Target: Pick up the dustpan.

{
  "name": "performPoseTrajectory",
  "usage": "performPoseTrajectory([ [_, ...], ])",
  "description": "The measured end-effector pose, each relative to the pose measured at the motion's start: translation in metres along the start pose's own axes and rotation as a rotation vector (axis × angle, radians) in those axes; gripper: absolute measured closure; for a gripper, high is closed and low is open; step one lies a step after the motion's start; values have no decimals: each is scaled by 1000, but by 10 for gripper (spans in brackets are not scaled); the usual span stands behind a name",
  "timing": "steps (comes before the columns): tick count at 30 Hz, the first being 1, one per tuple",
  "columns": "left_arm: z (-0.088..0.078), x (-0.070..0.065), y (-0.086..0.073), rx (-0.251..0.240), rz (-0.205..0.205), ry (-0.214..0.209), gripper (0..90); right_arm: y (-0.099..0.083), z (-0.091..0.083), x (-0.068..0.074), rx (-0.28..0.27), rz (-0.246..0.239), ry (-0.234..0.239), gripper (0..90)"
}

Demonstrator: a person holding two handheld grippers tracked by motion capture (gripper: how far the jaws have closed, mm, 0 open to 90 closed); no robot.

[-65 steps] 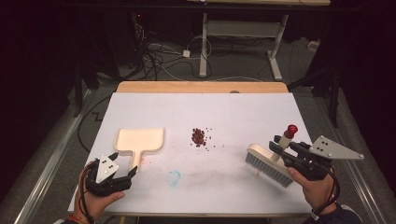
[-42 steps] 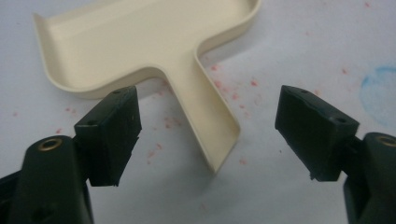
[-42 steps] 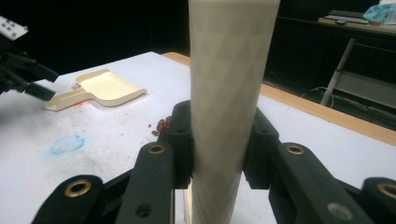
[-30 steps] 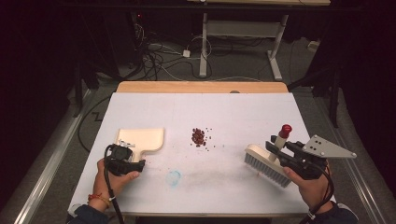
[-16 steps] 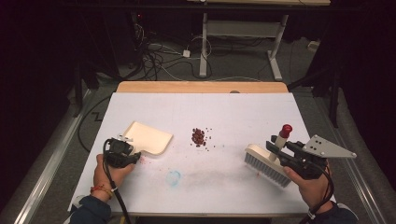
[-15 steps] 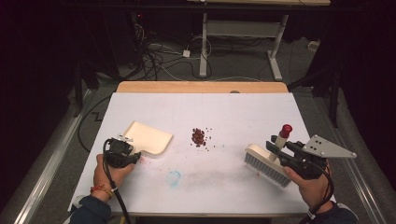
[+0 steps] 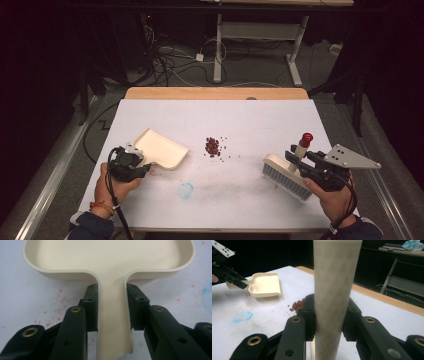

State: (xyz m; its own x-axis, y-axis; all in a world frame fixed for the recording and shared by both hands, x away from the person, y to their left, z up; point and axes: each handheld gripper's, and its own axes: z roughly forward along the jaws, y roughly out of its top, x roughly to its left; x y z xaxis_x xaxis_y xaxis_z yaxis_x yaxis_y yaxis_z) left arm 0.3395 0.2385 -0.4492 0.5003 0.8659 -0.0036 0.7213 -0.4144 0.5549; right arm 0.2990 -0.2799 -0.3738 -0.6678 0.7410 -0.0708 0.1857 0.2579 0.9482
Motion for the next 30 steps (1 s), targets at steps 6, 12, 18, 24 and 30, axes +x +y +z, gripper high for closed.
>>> performPoseTrajectory([
  [6,-3,-5,-3,6,31,-19,642,0,2,0,4,-1,-2,698],
  [12,-10,-10,-5,-3,59,-59,642,0,3,0,3,-8,-4,698],
  [18,-10,-21,-3,5,123,-90,642,0,6,1,7,-7,13,698],
  [24,-8,-30,-5,30,160,-120,642,-1,7,2,9,-13,9,698],
  [30,0,-36,-7,61,182,-135,642,0,11,2,15,-1,0,699],
])
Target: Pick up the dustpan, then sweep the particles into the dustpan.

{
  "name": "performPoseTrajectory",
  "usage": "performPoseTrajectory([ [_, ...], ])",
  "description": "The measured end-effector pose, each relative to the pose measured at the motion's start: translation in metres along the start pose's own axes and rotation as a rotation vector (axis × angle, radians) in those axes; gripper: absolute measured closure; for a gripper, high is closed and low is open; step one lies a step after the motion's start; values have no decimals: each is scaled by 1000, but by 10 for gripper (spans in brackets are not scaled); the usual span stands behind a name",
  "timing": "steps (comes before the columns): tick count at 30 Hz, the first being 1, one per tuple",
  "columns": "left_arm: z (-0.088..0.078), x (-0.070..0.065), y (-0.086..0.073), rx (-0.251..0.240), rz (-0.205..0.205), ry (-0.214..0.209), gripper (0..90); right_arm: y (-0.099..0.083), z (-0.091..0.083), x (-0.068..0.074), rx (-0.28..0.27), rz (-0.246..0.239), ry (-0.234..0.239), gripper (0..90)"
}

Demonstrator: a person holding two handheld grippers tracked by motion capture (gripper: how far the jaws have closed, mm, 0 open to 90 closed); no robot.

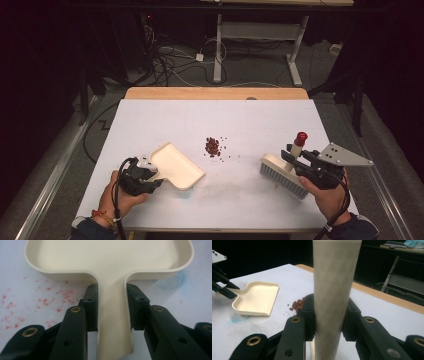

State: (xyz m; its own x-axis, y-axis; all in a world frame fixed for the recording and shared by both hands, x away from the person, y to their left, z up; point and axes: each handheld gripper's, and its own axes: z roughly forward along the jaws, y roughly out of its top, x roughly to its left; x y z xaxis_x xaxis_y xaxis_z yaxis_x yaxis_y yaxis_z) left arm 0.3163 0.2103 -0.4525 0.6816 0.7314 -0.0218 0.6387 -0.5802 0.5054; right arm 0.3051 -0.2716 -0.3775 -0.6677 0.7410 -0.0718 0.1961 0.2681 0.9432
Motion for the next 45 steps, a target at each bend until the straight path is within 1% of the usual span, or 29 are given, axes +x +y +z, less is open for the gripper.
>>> performPoseTrajectory([
  [8,-1,-2,1,4,11,3,641,3,2,1,-8,1,1,699],
  [11,0,-3,2,10,18,5,642,5,8,-1,-10,-17,-5,699],
  [15,1,-4,1,12,14,5,642,9,16,-5,-27,-1,7,699],
  [16,2,-4,0,14,14,5,641,12,24,-7,-36,11,10,699],
  [17,2,-4,0,14,14,5,641,13,27,-8,-39,9,12,699],
  [19,2,-5,0,17,14,8,641,20,39,-10,-42,14,20,698],
  [22,3,-6,1,19,19,11,641,32,57,-10,-51,-7,19,699],
  [24,3,-6,2,18,20,11,641,38,69,-10,-61,-13,27,698],
  [26,3,-6,2,20,22,10,641,46,86,-9,-51,-15,33,699],
  [27,3,-7,1,20,21,8,641,48,92,-10,-47,-19,28,698],
  [28,3,-7,1,20,21,8,641,52,101,-10,-39,-28,13,699],
  [31,4,-9,2,21,30,6,641,57,122,-13,-24,-23,-12,699],
  [32,4,-9,2,21,33,5,641,57,122,-13,-24,-23,-12,699],
  [33,4,-10,2,21,34,5,641,58,132,-14,-18,-25,-19,699],
  [34,5,-11,3,22,36,-1,641,58,147,-15,0,-28,-38,699],
  [35,5,-11,3,22,36,-1,641,58,152,-16,3,-33,-43,699],
  [36,6,-11,4,22,37,-2,641,58,152,-16,3,-33,-43,699],
  [37,7,-12,5,23,40,-5,641,57,166,-17,19,-27,-61,699],
  [38,7,-12,5,23,40,-5,641,57,166,-17,19,-27,-61,699],
  [39,8,-12,6,24,46,-7,641,57,177,-18,29,-11,-68,699],
  [40,8,-12,6,24,46,-7,641,56,182,-20,27,-5,-71,698],
  [41,8,-13,6,24,46,-8,641,56,186,-21,23,8,-76,699],
  [42,9,-13,7,24,50,-10,641,56,186,-21,23,8,-76,699],
  [43,9,-13,7,23,49,-11,641,55,190,-22,20,23,-75,699],
  [44,10,-14,8,26,52,-12,641,55,194,-23,19,22,-82,699],
  [45,11,-14,9,26,54,-15,641,54,200,-24,7,20,-99,698],
])
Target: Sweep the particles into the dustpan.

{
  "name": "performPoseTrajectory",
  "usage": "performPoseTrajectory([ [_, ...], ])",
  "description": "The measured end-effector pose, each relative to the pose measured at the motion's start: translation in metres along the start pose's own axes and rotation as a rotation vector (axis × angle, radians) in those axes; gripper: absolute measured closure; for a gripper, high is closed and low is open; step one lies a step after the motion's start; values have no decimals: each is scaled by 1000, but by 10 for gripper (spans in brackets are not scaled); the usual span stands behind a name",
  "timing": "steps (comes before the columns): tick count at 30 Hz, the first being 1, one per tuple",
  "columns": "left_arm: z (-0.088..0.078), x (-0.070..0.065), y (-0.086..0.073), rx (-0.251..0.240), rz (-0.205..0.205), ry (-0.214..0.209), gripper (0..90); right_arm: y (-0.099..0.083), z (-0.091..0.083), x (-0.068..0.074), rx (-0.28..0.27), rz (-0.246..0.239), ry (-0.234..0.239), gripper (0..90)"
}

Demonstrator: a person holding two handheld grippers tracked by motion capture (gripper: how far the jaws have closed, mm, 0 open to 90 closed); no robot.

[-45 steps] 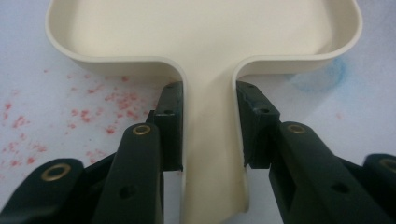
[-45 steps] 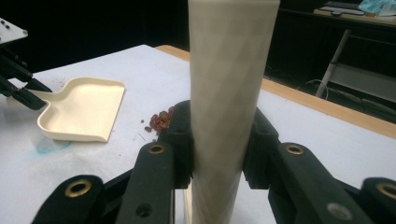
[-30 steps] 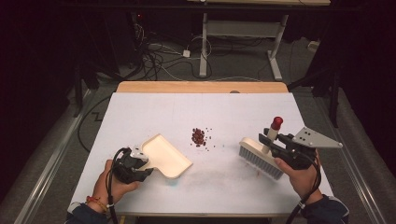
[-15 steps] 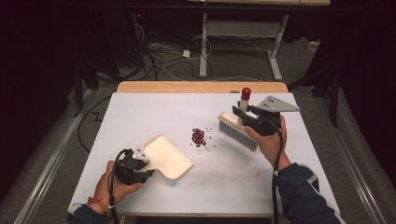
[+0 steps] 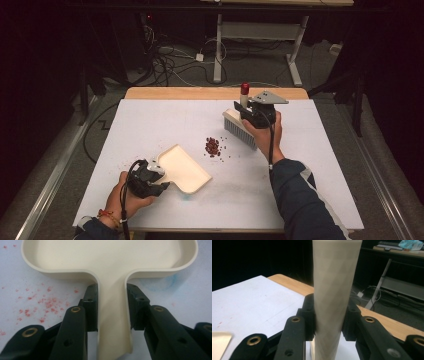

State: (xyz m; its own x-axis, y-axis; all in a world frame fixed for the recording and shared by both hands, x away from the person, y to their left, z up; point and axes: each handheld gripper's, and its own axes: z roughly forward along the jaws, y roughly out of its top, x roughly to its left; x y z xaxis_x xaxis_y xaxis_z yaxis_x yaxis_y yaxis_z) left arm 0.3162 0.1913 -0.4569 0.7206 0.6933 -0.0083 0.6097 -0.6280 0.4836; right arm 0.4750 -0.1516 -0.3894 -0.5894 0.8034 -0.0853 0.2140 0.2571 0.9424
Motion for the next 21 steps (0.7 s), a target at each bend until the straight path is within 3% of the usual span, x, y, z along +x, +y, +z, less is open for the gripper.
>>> performPoseTrajectory([
  [8,3,0,2,4,5,-8,641,-2,12,13,-27,-20,2,699],
  [12,4,-2,5,8,10,-16,641,-1,13,24,-10,-54,44,698],
  [21,7,-3,8,4,7,-20,641,-5,7,40,-12,-41,122,694],
])
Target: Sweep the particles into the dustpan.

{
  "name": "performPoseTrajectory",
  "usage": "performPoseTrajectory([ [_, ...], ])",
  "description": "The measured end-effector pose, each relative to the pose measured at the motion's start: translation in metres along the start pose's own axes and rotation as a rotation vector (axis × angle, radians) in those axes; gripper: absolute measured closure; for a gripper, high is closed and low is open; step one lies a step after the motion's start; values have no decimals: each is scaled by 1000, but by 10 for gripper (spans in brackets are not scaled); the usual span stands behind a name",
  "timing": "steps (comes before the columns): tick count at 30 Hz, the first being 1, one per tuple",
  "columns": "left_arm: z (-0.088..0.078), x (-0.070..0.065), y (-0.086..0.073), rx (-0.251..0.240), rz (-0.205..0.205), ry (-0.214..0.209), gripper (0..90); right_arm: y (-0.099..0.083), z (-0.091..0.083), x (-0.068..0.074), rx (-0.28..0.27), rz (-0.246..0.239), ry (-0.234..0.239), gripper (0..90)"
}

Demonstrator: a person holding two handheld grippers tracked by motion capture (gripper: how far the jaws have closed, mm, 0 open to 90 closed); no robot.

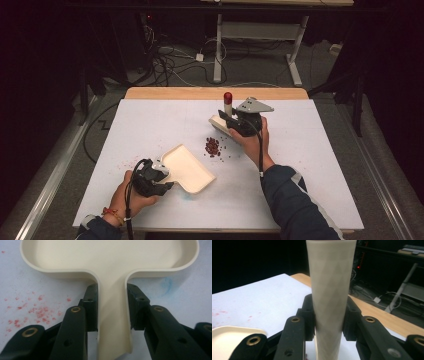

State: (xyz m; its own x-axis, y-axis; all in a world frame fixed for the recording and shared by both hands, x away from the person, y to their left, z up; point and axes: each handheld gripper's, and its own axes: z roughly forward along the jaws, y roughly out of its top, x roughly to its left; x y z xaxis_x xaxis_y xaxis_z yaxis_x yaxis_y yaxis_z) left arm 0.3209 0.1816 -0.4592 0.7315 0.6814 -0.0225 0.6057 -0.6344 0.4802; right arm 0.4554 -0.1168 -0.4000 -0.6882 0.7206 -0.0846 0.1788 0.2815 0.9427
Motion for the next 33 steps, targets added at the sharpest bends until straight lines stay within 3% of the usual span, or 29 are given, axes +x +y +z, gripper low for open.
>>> performPoseTrajectory([
  [3,1,-1,1,-2,1,2,640,1,-2,8,-10,10,52,696],
  [9,3,-1,3,2,1,-1,640,3,-1,21,-4,-25,88,697],
  [23,11,-2,11,7,-5,-3,641,2,2,36,-4,-32,81,693],
  [33,13,-2,17,6,-8,-1,640,3,-3,51,-12,-26,117,696],
])
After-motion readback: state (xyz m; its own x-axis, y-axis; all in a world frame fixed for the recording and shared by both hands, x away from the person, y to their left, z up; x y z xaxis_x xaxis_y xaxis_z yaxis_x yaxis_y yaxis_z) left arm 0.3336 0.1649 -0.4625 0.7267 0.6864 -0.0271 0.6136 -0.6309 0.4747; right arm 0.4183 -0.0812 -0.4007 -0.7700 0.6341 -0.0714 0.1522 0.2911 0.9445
